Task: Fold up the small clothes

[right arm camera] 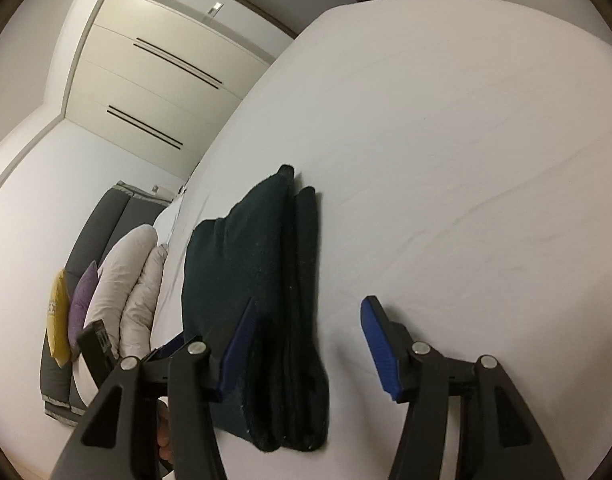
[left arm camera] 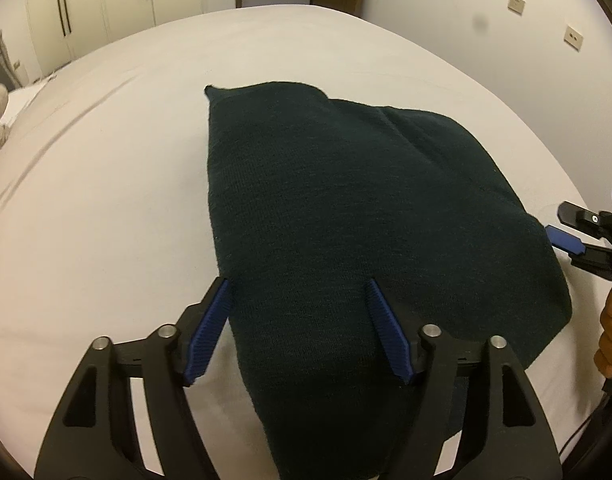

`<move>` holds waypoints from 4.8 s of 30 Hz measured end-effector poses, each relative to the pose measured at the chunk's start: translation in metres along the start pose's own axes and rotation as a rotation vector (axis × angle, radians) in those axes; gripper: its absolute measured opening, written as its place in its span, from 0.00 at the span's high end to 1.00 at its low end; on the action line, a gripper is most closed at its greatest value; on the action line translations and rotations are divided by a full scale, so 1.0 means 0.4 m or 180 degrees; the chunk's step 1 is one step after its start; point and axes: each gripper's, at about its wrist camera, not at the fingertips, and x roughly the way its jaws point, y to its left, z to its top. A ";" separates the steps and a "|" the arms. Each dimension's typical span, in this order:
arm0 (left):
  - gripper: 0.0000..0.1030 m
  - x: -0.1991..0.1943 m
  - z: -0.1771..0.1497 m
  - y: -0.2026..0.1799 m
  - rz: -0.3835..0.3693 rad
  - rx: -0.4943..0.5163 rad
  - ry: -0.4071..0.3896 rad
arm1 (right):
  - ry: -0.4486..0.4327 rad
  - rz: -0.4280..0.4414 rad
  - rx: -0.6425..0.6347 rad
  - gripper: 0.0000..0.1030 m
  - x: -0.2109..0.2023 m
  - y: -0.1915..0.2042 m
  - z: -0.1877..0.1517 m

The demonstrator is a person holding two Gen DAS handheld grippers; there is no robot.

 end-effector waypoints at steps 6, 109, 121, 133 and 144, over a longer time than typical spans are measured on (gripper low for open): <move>0.30 -0.075 0.005 0.060 -0.0098 -0.0276 -0.0125 | 0.0202 -0.0093 -0.0275 0.30 0.083 0.081 0.023; 0.00 -0.823 -0.560 0.140 0.1001 -0.0919 -0.0712 | -0.0774 -0.0748 -0.2045 0.00 -0.302 0.611 -0.647; 0.00 -0.794 -0.582 0.135 0.0861 -0.0916 -0.0634 | -0.0703 -0.1002 -0.2099 0.00 -0.275 0.624 -0.684; 0.00 -0.779 -0.591 0.123 0.0759 -0.0935 -0.0579 | -0.0618 -0.1210 -0.1957 0.00 -0.265 0.596 -0.693; 0.00 -0.777 -0.594 0.118 0.0758 -0.0929 -0.0581 | -0.0577 -0.1249 -0.1992 0.00 -0.263 0.591 -0.710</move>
